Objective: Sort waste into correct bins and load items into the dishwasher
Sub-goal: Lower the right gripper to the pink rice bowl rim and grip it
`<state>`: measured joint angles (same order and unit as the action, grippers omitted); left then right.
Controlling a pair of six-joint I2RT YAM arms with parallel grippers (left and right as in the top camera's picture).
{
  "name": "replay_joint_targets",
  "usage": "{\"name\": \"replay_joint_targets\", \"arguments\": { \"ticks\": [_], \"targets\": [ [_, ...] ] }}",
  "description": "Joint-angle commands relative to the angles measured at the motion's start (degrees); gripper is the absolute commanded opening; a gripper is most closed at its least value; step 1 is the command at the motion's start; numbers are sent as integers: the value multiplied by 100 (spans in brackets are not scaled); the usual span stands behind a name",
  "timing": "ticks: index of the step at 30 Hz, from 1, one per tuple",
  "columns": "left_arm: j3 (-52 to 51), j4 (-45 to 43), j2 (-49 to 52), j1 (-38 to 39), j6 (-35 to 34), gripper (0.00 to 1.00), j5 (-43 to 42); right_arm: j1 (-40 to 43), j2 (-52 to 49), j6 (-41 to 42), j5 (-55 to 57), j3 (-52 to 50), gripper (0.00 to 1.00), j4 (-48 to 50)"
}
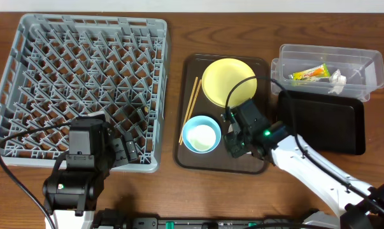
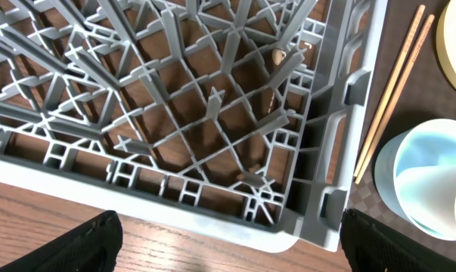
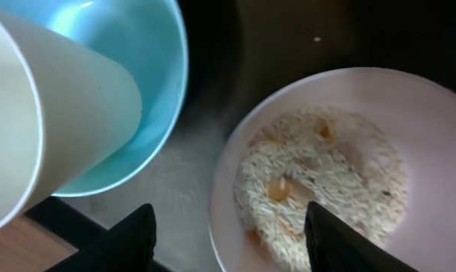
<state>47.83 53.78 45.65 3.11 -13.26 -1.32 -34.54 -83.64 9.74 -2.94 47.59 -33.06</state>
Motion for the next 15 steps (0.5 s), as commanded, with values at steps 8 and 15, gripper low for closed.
{"name": "replay_joint_targets", "arguments": {
  "ticks": [8, 15],
  "targets": [
    [136, 17, -4, 20, 87, 94, -15, -229, -20, 9, 118, -350, 50, 367],
    [136, 17, -4, 20, 87, 94, -15, -227, -28, 55, 120, -664, 43, 739]
  ]
}}
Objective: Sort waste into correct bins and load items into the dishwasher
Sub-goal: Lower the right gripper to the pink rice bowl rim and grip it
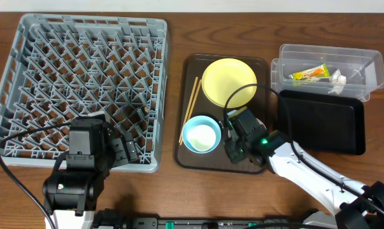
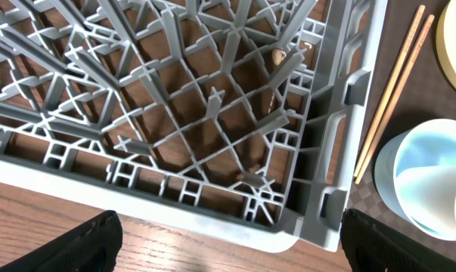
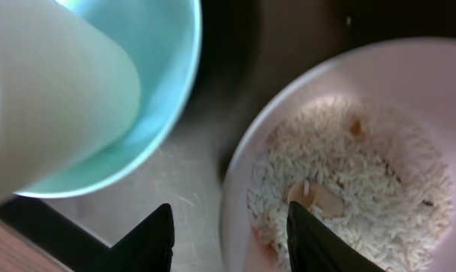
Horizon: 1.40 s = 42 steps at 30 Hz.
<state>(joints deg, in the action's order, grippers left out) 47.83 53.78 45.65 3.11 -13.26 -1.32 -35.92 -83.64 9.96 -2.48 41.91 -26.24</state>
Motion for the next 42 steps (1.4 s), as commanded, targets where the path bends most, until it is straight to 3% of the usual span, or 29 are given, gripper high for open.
{"name": "replay_joint_targets", "arguments": {
  "ticks": [1, 17, 25, 28, 40, 41, 42],
  "targets": [
    [136, 17, -4, 20, 90, 94, -15, -90, -28, 37, 74, -109, 42, 79],
    [136, 20, -4, 20, 90, 94, -15, -90, -372, 72, 94, -164, 29, 166],
    [136, 20, -4, 20, 90, 94, -15, -90, -437, 197, 94, -138, 14, 293],
    [136, 20, -4, 20, 90, 94, -15, -90, -431, 297, 85, -68, 1, 284],
    [136, 17, -4, 20, 87, 94, -15, -85, -284, 330, 74, 258, 2, 118],
    [136, 20, -4, 20, 90, 94, -15, -85, -284, 330, 72, 256, 9, 111],
    [136, 20, -4, 20, 87, 94, -15, -85, -284, 330, 74, 256, 25, 94]
  ]
}}
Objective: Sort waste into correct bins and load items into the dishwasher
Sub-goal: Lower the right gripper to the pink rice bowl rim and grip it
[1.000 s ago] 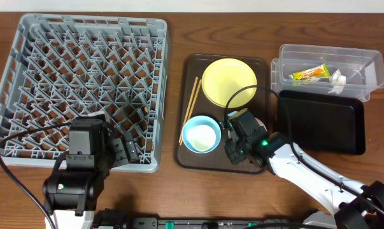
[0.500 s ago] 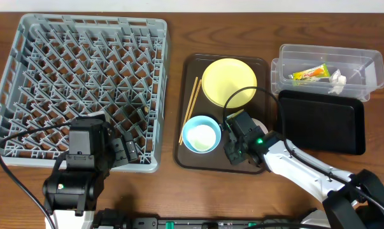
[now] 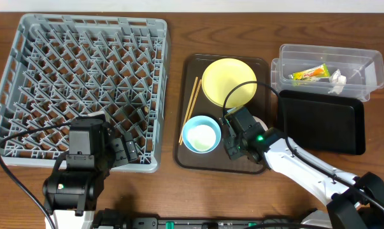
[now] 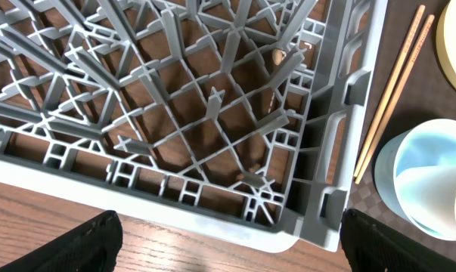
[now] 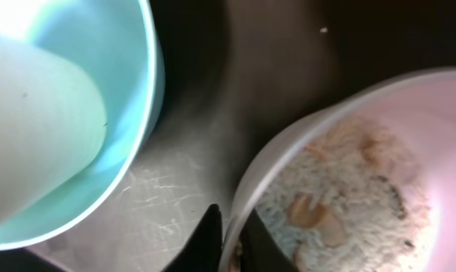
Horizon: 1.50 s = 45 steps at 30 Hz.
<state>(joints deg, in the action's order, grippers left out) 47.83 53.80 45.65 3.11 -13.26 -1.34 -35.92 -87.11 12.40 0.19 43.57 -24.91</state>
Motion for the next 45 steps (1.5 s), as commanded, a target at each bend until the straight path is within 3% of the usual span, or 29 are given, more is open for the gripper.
{"name": "replay_joint_targets", "arguments": {
  "ticks": [1, 2, 4, 16, 18, 22, 24, 25, 26, 27, 31, 33, 34, 35, 38, 39, 40, 42, 43, 45],
  "targets": [
    [136, 17, -4, 20, 90, 94, -13, -87, 63, 85, -195, 90, 35, -48],
    [136, 15, -4, 20, 90, 94, -13, -90, 63, 85, -199, 90, 43, -72],
    [136, 17, -4, 20, 87, 94, -13, -90, 63, 87, -208, 90, 46, -138],
    [136, 17, -4, 20, 90, 94, -13, -92, 63, 133, -221, 90, 43, -181],
    [136, 17, -4, 20, 90, 94, -13, -90, 63, 131, -216, 90, 50, -144],
    [136, 17, -4, 20, 90, 94, -13, -90, 63, 164, 140, 87, 50, -133],
    [136, 17, -4, 20, 90, 94, -13, -90, 63, 457, 557, 90, 56, -155],
    [136, 17, -4, 20, 90, 94, -13, -90, 63, 422, 481, 90, 48, -107],
    [136, 17, -4, 20, 90, 94, -13, -90, 63, 188, 223, 90, 13, -50],
    [136, 17, -4, 20, 90, 94, -13, -90, 63, -4, -26, 90, 1, -9],
    [136, 17, -4, 20, 90, 94, -13, -85, 63, 444, 203, 90, 4, -2],
    [136, 17, -4, 20, 90, 94, -13, -85, 63, 535, 216, 90, 29, 50],
    [136, 17, -4, 20, 90, 94, -13, -85, 63, 538, 216, 90, 29, 50],
    [136, 17, -4, 20, 90, 94, -13, -85, 63, 535, 216, 90, 1, 48],
    [136, 17, -4, 20, 90, 94, -13, -85, 63, 540, 229, 90, 1, 33],
    [136, 17, -4, 20, 90, 94, -13, -85, 63, 575, 232, 90, 9, 50],
    [136, 17, -4, 20, 90, 94, -13, -85, 63, 586, 212, 90, 1, 55],
    [136, 17, -4, 20, 90, 94, -13, -85, 63, 540, 175, 90, 1, 46],
    [136, 17, -4, 20, 90, 94, -13, -85, 63, 540, 179, 90, 1, 44],
    [136, 17, -4, 20, 90, 94, -13, -85, 63, 584, 175, 90, 42, 57]
  ]
}}
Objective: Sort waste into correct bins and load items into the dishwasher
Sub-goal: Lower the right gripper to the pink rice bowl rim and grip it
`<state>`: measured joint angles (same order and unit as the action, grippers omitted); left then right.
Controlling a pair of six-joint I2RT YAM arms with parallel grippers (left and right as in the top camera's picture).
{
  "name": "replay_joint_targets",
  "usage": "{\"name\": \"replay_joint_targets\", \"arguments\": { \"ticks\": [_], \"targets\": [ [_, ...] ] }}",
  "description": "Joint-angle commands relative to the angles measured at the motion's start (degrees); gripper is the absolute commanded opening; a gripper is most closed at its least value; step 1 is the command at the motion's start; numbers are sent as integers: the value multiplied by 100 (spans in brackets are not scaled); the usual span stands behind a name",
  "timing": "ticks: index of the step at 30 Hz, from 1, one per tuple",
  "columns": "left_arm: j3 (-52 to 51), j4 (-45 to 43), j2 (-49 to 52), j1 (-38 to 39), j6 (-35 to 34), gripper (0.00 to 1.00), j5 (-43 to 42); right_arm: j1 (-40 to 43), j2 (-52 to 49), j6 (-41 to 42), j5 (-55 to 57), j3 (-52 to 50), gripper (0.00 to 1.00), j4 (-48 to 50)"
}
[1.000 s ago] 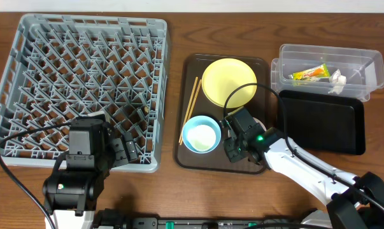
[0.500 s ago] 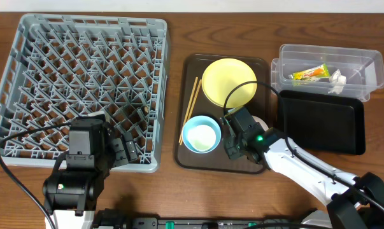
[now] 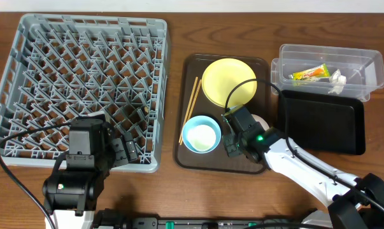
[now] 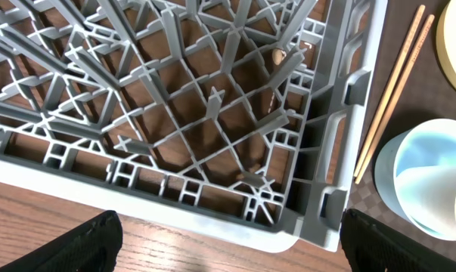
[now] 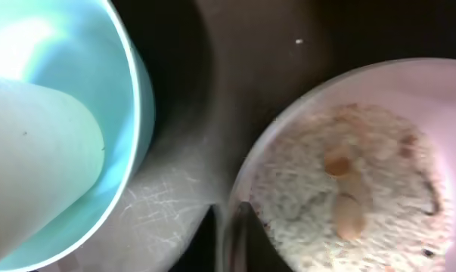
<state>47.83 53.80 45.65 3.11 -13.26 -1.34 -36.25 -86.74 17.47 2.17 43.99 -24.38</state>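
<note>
My right gripper (image 5: pixel 231 234) is shut on the near rim of a pink bowl (image 5: pixel 348 189) holding rice and food scraps. The bowl sits on the brown tray (image 3: pixel 192 159), mostly hidden under the right gripper (image 3: pixel 233 143) in the overhead view. Just left of it, a blue bowl (image 5: pixel 129 113) holds a white cup (image 5: pixel 38 166). The grey dish rack (image 3: pixel 83 83) fills the left side of the table. My left gripper (image 4: pixel 231 257) hangs open over the rack's front right corner, holding nothing.
A yellow plate (image 3: pixel 228 81) and a pair of chopsticks (image 3: pixel 190 108) also lie on the tray. A clear bin (image 3: pixel 328 67) with a wrapper and crumpled paper stands at the back right. A black bin (image 3: pixel 322 121) sits in front of it.
My right gripper stays shut on the pink bowl's rim. It and the bowl have shifted slightly, so the rice shows more from above. The left arm has not moved.
My right gripper was open above the pink bowl, next to the blue bowl. Then it was lower and narrower, with its fingers either side of the rim. After that it was shut on the rim, and it still holds it. The left arm stayed still throughout.
</note>
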Motion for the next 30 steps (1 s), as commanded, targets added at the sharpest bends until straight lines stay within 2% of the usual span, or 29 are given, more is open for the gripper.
{"name": "replay_joint_targets", "arguments": {
  "ticks": [1, 4, 5, 12, 14, 16, 27, 28, 29, 30],
  "targets": [
    [136, 17, -4, 20, 90, 94, -13, -52, 26, 74, -24, 48, 49, 13],
    [136, 17, -4, 20, 90, 94, -13, -52, 26, 74, -24, 48, 78, 17],
    [136, 17, -4, 20, 90, 94, -13, -52, 26, 74, -24, 48, 82, 17],
    [136, 17, -4, 20, 90, 94, -13, -52, 26, 72, -26, 48, 84, 39],
    [136, 17, -4, 20, 90, 94, -13, -52, 26, 72, -28, 48, 89, 39],
    [136, 17, -4, 20, 90, 94, -13, -52, 26, 74, -28, 48, 99, 37],
    [136, 17, -4, 20, 90, 94, -13, -52, 26, 74, -28, 48, 99, 39],
    [136, 17, -4, 20, 90, 94, -13, -52, 26, 74, -31, 48, 78, 39],
    [136, 17, -4, 20, 90, 94, -13, -52, 26, 72, -24, 48, 7, 35],
    [136, 17, -4, 20, 90, 94, -13, -52, 26, 72, -31, 46, 1, 4]
  ]
}}
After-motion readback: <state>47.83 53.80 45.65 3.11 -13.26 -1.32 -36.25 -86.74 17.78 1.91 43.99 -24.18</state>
